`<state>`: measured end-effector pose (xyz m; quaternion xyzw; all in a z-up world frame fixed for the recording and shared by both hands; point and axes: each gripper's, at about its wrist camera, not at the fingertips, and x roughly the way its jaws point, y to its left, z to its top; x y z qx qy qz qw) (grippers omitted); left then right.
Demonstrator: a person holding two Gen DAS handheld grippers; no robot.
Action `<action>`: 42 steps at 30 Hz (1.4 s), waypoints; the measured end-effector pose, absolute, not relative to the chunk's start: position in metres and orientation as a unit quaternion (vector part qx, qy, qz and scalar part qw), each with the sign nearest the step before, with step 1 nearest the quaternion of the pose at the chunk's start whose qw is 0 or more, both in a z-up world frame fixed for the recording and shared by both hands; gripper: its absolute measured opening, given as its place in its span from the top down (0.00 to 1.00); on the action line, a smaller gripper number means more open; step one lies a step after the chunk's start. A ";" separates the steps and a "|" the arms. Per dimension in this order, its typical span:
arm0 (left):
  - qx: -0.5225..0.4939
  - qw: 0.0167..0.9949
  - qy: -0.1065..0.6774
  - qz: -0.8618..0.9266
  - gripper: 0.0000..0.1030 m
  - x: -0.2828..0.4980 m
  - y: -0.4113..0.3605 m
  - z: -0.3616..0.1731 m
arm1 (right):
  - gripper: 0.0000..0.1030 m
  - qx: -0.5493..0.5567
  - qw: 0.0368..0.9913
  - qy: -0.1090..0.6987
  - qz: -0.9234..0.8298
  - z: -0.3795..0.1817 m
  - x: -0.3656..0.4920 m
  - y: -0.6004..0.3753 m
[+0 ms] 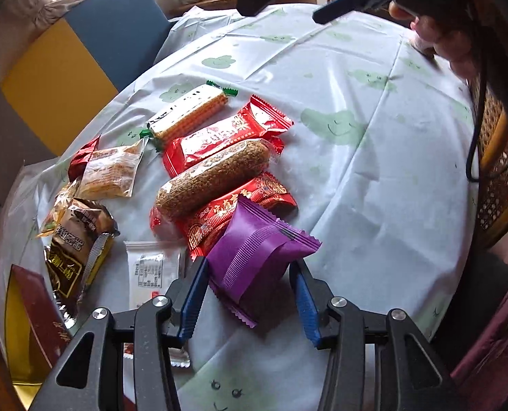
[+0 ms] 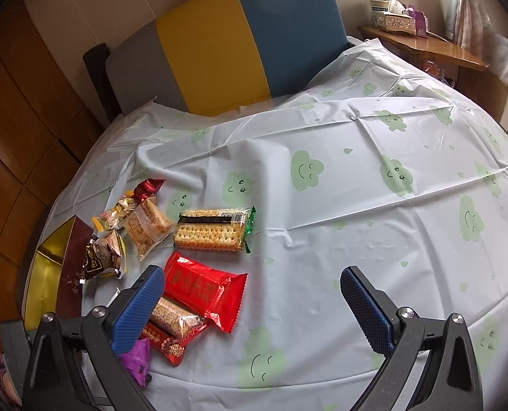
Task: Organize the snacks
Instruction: 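Grasp the purple pouch with the left gripper, then carry the purple pouch into the gold tin and open the left gripper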
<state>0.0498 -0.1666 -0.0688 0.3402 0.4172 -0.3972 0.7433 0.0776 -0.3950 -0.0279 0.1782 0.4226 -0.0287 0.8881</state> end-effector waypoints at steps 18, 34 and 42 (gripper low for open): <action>0.103 0.814 0.430 -0.376 0.68 0.025 -0.092 -0.026 | 0.24 0.059 0.872 0.481 0.064 -0.053 0.084 -0.331; -0.030 0.864 0.400 -0.304 0.69 0.050 0.003 0.019 | 0.56 -0.073 0.843 0.512 0.146 -0.084 0.121 -0.253; -0.081 0.873 0.445 -0.179 0.69 0.125 0.063 0.008 | 0.56 -0.039 0.844 0.511 0.160 -0.084 0.124 -0.266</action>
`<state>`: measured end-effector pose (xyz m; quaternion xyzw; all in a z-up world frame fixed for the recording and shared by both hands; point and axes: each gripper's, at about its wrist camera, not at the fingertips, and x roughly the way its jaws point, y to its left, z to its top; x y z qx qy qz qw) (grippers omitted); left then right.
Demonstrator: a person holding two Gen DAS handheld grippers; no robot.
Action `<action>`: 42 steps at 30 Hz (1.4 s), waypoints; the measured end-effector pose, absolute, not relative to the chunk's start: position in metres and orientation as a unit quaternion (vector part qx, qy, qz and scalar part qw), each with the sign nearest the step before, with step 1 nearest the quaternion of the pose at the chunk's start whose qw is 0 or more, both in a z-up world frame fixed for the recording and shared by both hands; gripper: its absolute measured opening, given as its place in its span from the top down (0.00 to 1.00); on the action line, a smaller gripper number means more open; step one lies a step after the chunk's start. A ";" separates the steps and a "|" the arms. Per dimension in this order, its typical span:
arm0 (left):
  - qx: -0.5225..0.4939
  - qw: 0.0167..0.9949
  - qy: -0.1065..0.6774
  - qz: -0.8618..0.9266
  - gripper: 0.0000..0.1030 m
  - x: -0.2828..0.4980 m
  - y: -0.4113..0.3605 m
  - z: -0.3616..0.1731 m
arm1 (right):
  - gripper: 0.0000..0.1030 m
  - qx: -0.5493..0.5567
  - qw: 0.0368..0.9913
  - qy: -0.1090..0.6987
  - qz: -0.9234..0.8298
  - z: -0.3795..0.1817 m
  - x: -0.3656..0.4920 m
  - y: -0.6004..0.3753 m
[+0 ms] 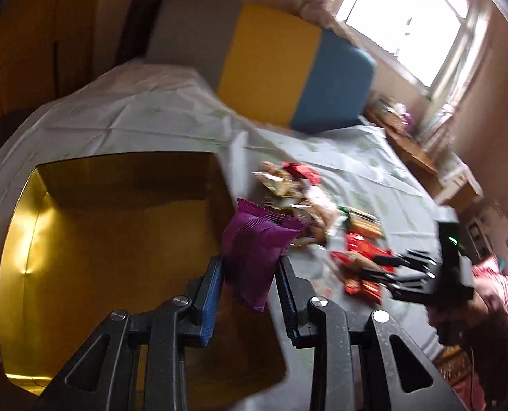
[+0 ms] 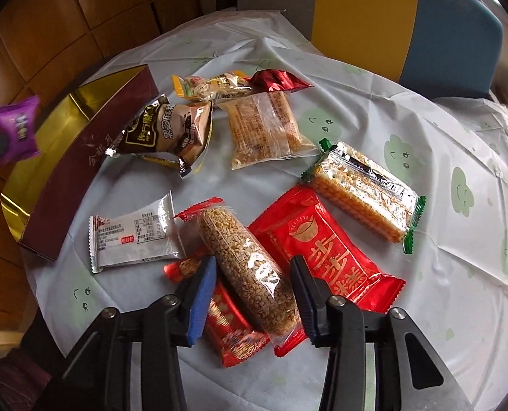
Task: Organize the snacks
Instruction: 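Carry the purple pouch into the gold tin and open the left gripper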
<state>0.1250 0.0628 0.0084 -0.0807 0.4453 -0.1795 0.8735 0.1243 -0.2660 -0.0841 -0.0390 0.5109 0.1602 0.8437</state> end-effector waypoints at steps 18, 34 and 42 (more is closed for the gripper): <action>-0.089 0.849 0.515 -0.086 0.70 0.237 0.071 -0.050 | 0.56 -0.035 0.840 0.515 0.170 -0.088 0.126 -0.260; -0.028 0.897 0.435 -0.075 0.69 0.149 0.066 -0.003 | 0.66 0.003 0.826 0.529 0.195 -0.093 0.126 -0.262; 0.021 0.909 0.415 -0.021 0.68 0.089 0.058 0.002 | 0.66 0.016 0.827 0.528 0.191 -0.094 0.122 -0.260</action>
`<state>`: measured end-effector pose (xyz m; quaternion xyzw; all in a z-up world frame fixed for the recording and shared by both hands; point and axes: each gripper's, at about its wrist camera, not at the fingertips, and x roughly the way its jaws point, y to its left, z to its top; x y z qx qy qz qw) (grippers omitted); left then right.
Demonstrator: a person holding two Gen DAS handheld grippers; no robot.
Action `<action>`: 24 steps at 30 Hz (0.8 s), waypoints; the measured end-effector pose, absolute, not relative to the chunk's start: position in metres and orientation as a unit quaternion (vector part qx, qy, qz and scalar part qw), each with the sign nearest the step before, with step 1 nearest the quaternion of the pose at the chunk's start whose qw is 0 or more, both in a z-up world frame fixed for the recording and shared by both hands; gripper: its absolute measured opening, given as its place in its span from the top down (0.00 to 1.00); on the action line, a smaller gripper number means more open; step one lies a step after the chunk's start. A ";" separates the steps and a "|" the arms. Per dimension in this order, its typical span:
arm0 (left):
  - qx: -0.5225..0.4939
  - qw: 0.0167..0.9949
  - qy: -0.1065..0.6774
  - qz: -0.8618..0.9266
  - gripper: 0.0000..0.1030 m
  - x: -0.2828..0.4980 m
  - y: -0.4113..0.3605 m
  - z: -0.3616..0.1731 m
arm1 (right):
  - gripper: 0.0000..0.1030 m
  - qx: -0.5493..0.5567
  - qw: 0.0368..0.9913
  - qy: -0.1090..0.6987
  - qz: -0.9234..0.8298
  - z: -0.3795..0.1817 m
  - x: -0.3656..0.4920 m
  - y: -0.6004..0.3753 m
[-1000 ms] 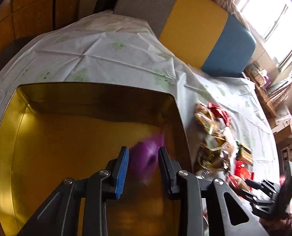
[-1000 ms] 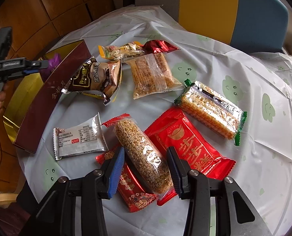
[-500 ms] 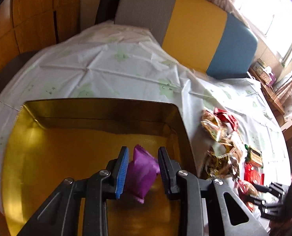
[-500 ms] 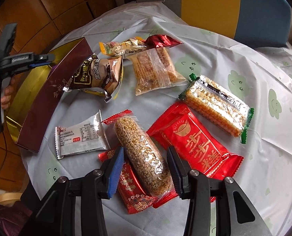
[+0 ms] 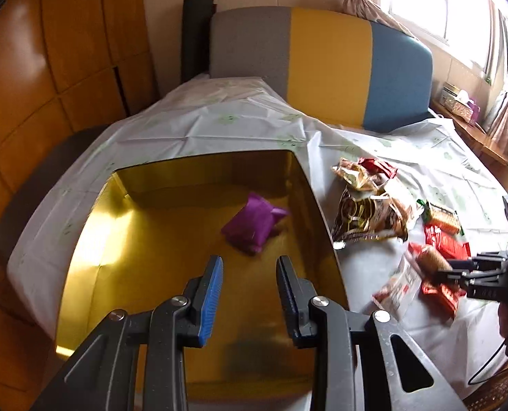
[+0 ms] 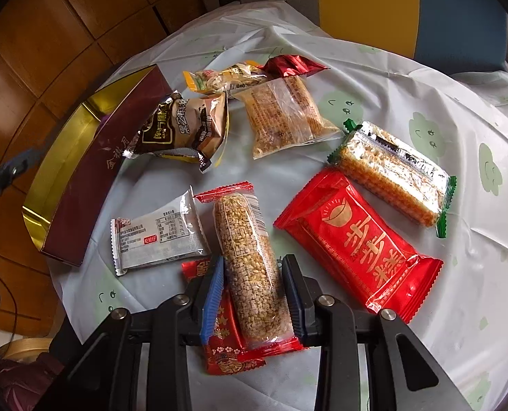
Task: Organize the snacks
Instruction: 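Carry the purple pouch into the gold tin and open the left gripper, then grasp the clear peanut-bar pack with the right gripper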
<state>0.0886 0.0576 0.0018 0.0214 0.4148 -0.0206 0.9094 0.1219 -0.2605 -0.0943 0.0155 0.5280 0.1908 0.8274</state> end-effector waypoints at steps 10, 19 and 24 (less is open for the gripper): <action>0.039 0.924 0.380 0.020 0.68 0.048 0.071 0.013 | 0.69 0.072 0.826 0.530 0.180 -0.089 0.103 -0.267; 0.044 0.934 0.354 0.037 0.68 0.035 0.082 0.024 | 0.70 0.150 0.826 0.513 0.176 -0.071 0.098 -0.275; 0.045 0.934 0.351 0.040 0.68 0.032 0.087 0.026 | 0.70 0.153 0.830 0.501 0.190 -0.053 0.101 -0.253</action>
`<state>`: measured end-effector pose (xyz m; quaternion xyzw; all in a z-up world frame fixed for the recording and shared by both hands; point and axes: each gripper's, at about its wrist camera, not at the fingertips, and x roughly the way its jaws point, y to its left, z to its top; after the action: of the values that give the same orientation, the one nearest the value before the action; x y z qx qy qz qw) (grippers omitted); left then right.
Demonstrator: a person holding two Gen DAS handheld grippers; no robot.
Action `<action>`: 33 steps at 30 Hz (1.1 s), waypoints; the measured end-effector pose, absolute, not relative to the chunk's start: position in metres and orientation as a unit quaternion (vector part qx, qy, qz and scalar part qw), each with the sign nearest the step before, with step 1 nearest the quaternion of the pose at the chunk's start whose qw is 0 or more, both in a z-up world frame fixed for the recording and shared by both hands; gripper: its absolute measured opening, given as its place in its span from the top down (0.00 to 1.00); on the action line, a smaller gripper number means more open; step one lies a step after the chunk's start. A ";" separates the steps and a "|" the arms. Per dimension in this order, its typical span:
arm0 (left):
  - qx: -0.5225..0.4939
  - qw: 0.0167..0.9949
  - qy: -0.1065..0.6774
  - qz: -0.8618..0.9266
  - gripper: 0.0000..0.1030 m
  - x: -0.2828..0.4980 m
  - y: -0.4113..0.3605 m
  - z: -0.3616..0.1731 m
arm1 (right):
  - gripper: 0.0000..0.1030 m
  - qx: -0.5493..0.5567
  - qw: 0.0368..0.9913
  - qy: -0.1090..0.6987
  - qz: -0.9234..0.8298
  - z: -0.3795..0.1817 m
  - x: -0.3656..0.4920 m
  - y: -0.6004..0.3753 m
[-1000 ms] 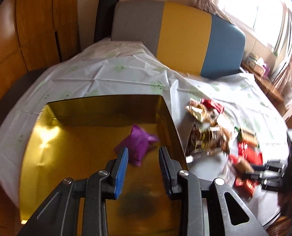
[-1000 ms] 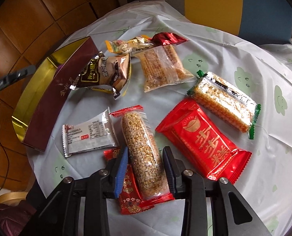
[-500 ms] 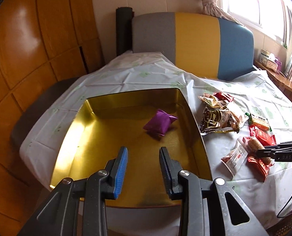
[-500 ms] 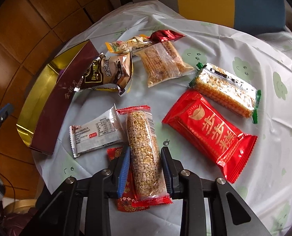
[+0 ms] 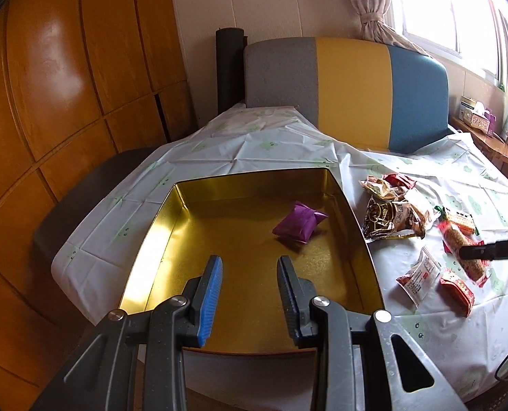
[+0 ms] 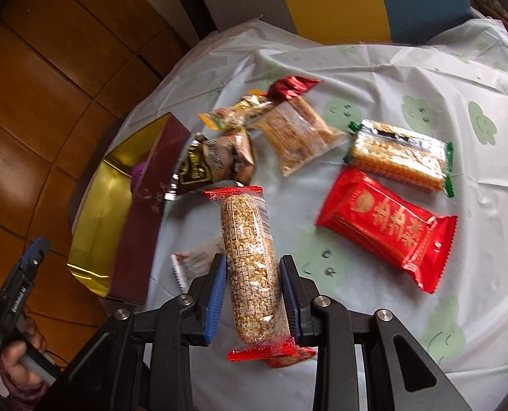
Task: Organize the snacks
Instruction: 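Grasp the clear peanut-bar pack with the right gripper, then carry the peanut-bar pack into the gold tin and release it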
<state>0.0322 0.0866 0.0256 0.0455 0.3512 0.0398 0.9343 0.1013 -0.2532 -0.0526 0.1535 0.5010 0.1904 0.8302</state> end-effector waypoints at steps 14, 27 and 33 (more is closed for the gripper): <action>0.012 0.927 0.368 0.071 0.68 0.028 0.117 0.012 | 0.70 0.067 0.816 0.483 0.310 -0.002 0.133 -0.079; -0.021 0.922 0.375 0.095 0.68 0.023 0.151 0.000 | 0.70 -0.125 0.792 0.527 0.283 -0.067 0.151 0.039; -0.025 0.920 0.381 0.094 0.68 0.023 0.153 -0.004 | 0.69 -0.160 0.788 0.529 0.272 -0.080 0.151 0.044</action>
<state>0.0233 0.1535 -0.0035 -0.0249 0.3807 0.0941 0.9196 0.1507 0.0445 -0.0798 -0.1599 0.5285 0.2724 0.7880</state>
